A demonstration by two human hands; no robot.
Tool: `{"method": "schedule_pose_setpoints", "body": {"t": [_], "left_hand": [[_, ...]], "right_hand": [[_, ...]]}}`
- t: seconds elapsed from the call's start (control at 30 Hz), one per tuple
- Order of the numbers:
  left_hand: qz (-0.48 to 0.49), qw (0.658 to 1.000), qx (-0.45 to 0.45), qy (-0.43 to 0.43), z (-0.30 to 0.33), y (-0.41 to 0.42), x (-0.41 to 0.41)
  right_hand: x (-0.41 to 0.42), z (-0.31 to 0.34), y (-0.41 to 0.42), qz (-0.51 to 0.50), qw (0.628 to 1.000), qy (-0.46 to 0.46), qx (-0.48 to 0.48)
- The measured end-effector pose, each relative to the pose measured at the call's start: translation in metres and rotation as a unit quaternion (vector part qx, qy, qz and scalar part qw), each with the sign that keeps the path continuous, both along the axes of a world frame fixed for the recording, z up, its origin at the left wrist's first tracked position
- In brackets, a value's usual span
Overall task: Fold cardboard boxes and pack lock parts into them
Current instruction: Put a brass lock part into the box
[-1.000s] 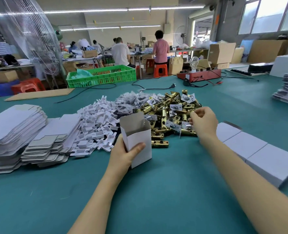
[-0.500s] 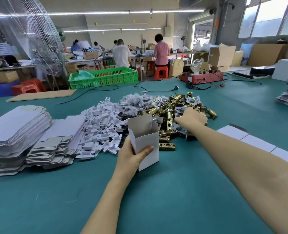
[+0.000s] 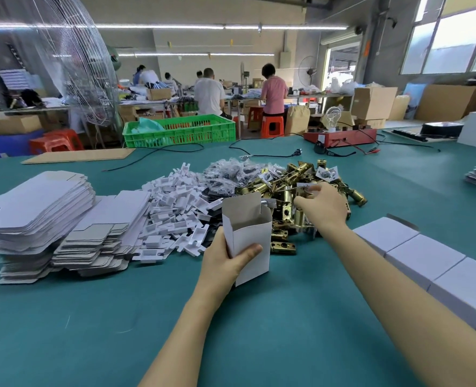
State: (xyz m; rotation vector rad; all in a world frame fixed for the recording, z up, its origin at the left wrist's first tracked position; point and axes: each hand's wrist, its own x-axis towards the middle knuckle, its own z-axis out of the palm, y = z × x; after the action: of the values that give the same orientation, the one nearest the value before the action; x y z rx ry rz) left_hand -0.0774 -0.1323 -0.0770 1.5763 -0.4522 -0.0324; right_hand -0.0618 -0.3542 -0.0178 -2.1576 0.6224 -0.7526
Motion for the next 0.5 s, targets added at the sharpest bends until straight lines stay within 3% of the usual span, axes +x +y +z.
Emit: {"method": "schedule_pose_setpoints", "body": {"t": [0.33,0.4,0.5], "left_hand": [[0.025,1.000,0.012,0.003,-0.002,-0.003,-0.001],[0.030,0.999,0.015,0.003,-0.001,-0.004,-0.002],[0.030,0.999,0.015,0.008,0.000,-0.003,-0.003]], "right_hand": [[-0.045,0.068,0.011,0.125,0.955,-0.194,0.188],[-0.054,0.085,0.014,0.169,0.928,-0.218,0.250],[-0.065,0.097,0.021,0.268,0.854,-0.205,0.396]]}}
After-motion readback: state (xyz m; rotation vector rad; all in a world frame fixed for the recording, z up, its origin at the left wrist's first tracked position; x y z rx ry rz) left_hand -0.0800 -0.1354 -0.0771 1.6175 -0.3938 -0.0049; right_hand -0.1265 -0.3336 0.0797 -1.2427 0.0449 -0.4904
